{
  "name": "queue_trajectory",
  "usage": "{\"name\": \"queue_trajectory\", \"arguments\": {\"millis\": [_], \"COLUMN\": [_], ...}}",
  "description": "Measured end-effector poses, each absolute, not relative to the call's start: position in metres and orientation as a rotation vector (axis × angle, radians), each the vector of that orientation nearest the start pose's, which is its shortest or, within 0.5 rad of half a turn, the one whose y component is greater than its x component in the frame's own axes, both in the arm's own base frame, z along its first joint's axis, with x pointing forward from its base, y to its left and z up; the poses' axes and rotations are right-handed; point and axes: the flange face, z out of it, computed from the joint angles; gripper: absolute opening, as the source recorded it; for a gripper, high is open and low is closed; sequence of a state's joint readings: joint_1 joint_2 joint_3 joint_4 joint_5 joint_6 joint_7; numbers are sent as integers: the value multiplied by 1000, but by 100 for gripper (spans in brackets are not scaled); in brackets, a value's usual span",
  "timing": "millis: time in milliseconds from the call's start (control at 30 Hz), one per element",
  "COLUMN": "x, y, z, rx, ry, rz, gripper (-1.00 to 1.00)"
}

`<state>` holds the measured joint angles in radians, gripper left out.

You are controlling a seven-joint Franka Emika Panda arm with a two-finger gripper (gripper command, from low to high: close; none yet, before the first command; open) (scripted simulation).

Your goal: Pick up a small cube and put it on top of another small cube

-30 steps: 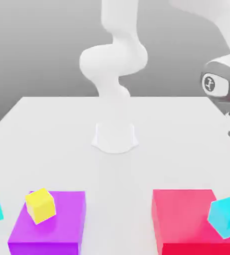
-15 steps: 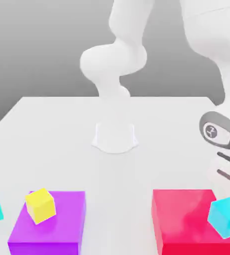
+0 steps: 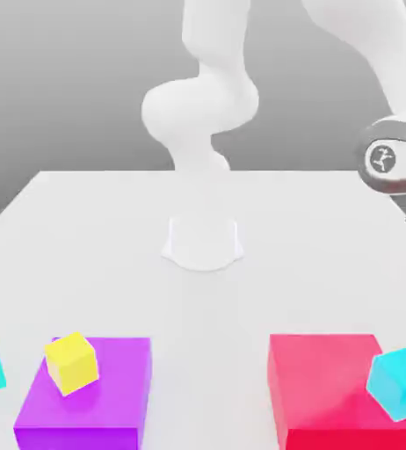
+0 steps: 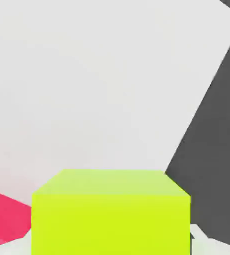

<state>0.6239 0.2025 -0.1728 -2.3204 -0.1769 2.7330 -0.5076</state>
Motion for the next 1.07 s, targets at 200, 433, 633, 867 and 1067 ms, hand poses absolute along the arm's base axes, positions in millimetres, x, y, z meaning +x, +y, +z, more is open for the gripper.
{"name": "queue_trajectory", "arguments": {"millis": [200,433,633,867,1067], "x": [532,522,457,378,375], "y": [95,-80,-231,-335,-336], "z": [271,259,249,230,192], "rx": [-2983,-3122,-3149,-3131,-3128], "ry": [-1360,-932,-543,-299,-293], "rz": [-226,-70,24,1,1], "gripper": [-100,-100,-100,-100,100]}}
